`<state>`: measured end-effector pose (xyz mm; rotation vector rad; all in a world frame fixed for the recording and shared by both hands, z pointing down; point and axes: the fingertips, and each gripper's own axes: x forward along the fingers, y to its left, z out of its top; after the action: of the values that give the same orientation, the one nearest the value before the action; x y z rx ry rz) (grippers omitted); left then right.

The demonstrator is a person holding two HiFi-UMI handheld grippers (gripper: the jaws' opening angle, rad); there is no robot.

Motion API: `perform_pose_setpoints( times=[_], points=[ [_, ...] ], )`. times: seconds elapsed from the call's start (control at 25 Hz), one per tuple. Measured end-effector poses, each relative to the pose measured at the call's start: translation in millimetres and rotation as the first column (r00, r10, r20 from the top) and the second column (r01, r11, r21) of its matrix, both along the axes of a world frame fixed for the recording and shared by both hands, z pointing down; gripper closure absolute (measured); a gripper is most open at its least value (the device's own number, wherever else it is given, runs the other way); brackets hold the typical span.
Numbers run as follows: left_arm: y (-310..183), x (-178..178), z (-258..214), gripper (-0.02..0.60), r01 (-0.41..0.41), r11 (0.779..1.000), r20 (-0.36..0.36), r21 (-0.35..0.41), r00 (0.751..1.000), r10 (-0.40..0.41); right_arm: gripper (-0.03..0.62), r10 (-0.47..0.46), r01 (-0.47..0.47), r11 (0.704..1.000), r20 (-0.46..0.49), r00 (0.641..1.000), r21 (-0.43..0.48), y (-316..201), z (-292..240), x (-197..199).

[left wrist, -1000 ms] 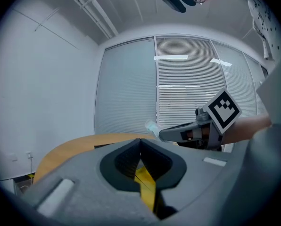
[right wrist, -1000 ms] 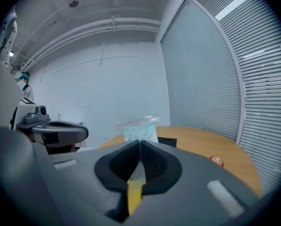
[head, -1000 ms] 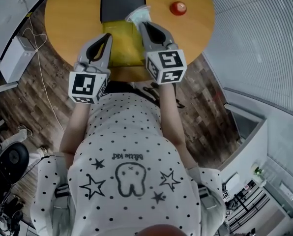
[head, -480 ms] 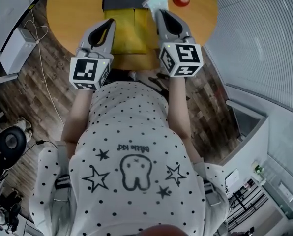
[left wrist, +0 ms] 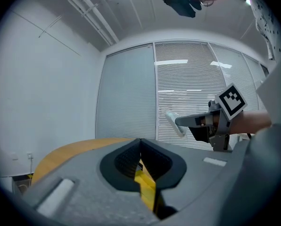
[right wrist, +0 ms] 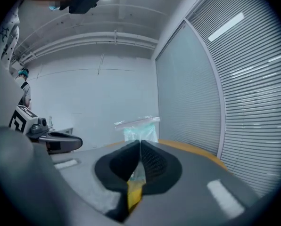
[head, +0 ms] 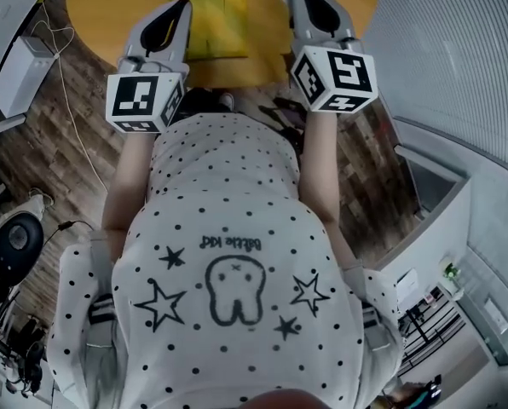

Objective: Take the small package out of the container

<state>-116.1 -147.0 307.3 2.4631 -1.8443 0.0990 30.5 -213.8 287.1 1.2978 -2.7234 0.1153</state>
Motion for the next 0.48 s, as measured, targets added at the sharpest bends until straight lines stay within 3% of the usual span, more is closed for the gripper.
perform_pose_setpoints(
  times=[0.2, 0.48],
  points=[
    [7, 27, 6, 0.571, 0.002, 1.000, 0.005, -0.007, 1.000, -0.002, 0.591, 0.033, -0.034, 0.999, 0.017, 0.999, 0.016, 4, -3, 39],
    [22, 38, 11, 0.571, -0.008, 1.000, 0.007, -0.013, 1.000, 0.008, 0.591, 0.056, -0.057, 0.998, 0.040, 0.998, 0.032, 22, -6, 56]
  ],
)
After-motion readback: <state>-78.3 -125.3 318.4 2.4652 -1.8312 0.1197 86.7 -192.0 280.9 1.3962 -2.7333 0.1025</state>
